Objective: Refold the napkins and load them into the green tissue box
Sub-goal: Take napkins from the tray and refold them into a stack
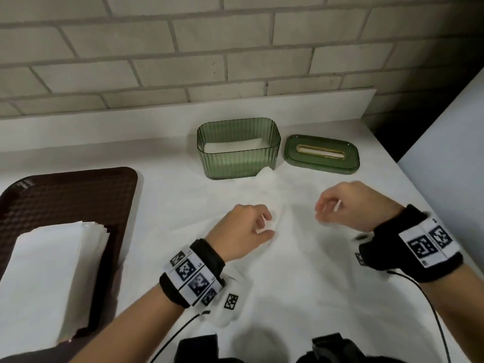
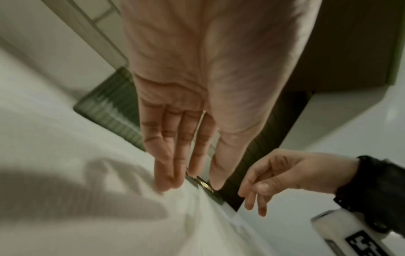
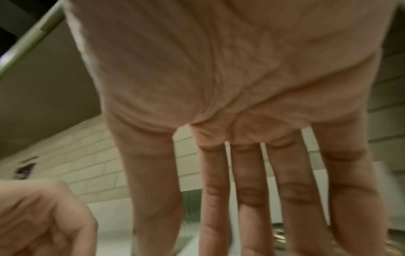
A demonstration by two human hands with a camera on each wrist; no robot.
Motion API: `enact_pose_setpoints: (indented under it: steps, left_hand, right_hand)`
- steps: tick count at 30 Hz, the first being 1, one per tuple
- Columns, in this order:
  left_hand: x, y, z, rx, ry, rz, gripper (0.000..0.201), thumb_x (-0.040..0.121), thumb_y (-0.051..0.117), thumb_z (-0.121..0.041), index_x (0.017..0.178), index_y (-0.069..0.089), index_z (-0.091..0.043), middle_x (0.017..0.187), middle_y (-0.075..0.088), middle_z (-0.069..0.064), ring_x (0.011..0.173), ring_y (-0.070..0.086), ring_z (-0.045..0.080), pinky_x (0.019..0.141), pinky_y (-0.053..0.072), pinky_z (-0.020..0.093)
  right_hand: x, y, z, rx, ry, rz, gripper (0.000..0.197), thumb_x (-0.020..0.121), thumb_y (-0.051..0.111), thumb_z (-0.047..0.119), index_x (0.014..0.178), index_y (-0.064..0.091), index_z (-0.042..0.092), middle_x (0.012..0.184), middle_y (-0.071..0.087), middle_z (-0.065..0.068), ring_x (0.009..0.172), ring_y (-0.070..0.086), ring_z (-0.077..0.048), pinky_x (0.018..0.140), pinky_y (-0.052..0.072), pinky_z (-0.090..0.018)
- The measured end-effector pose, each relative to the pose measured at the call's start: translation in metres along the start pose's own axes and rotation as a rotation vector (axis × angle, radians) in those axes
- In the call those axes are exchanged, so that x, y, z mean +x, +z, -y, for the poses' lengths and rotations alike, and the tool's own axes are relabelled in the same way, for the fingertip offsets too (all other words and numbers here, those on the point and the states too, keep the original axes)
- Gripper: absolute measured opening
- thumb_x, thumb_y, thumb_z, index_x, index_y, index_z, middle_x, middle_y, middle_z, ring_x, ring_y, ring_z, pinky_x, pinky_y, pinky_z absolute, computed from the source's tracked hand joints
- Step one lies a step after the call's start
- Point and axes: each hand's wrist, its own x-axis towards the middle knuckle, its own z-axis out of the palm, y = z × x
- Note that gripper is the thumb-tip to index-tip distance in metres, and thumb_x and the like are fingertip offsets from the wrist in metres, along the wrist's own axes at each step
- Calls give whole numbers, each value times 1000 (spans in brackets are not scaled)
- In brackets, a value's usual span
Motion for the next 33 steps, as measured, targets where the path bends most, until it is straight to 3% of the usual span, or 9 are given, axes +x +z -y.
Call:
enact_pose_setpoints:
  steps: [4, 8, 11, 14, 17, 23, 27, 30, 33]
  left_hand:
    - [8, 34, -18, 127, -2, 38, 63, 84, 70, -41, 134, 35, -22, 99, 57, 1, 80, 56, 21, 76, 52, 38]
    - [15, 46, -30, 155, 23, 24, 64, 85, 67, -18, 134, 26, -22, 73, 42, -5, 69, 48, 22, 67, 51, 40]
    - [17, 45, -31, 76, 53, -35, 62, 84, 64, -8, 133, 30, -24, 72, 50, -4, 67, 50, 20, 67, 52, 39]
    - [14, 33, -29, -94, 32, -130, 36, 86, 68, -10, 120, 56, -16, 86, 60, 1, 72, 56, 19, 71, 47, 28]
    - [4, 22, -21, -268, 18, -263, 10, 86, 70, -12, 94, 69, -4, 89, 68, 12, 75, 65, 31, 73, 56, 41]
    - [-22, -8, -7, -655, -97, -445, 22, 90, 65, -5, 112, 65, -9, 98, 76, 5, 86, 73, 20, 75, 59, 35]
    - [-26, -12, -7, -962, -180, -451, 33, 89, 62, 2, 115, 46, -11, 88, 76, 7, 82, 71, 24, 61, 55, 28]
    - [-27, -6, -7, -996, -183, -456, 58, 87, 62, 7, 129, 38, -24, 93, 76, 7, 88, 71, 25, 74, 58, 39]
    - [-28, 0, -1, -916, -101, -461, 82, 86, 63, 9, 135, 34, -50, 122, 66, 16, 102, 67, 36, 86, 56, 52]
  right_hand:
    - [-37, 33, -39, 16, 164, -81, 27, 76, 77, 37, 100, 67, 30, 100, 64, 9, 82, 57, -10, 81, 48, -29]
    - [-58, 63, -60, 21, 269, -49, 45, 71, 80, 42, 111, 63, 29, 114, 58, 7, 101, 57, -14, 88, 45, -28]
    - [-63, 73, -64, 47, 261, -97, 49, 68, 82, 42, 111, 63, 28, 116, 55, 7, 105, 57, -15, 88, 46, -30]
    - [-66, 73, -61, 19, 261, -111, 52, 69, 81, 42, 114, 63, 27, 118, 55, 6, 107, 56, -15, 88, 47, -30]
    - [-67, 72, -55, -10, 262, -110, 54, 70, 79, 45, 118, 61, 26, 121, 54, 6, 110, 55, -16, 88, 46, -30]
    - [-72, 74, -45, -100, 247, -19, 73, 72, 76, 43, 132, 41, 22, 127, 46, -1, 114, 47, -21, 91, 45, -28]
    - [-71, 79, -37, -190, 237, -45, 44, 81, 62, 15, 121, 44, 14, 121, 48, -5, 108, 50, -22, 81, 36, -21]
    - [-76, 73, -45, -65, 246, -119, 14, 79, 62, 6, 88, 56, 15, 107, 57, -4, 97, 58, -20, 72, 36, -18]
    - [-86, 55, -50, 80, 177, -319, 7, 69, 73, 7, 72, 67, 10, 79, 64, -2, 77, 64, -22, 67, 47, -29]
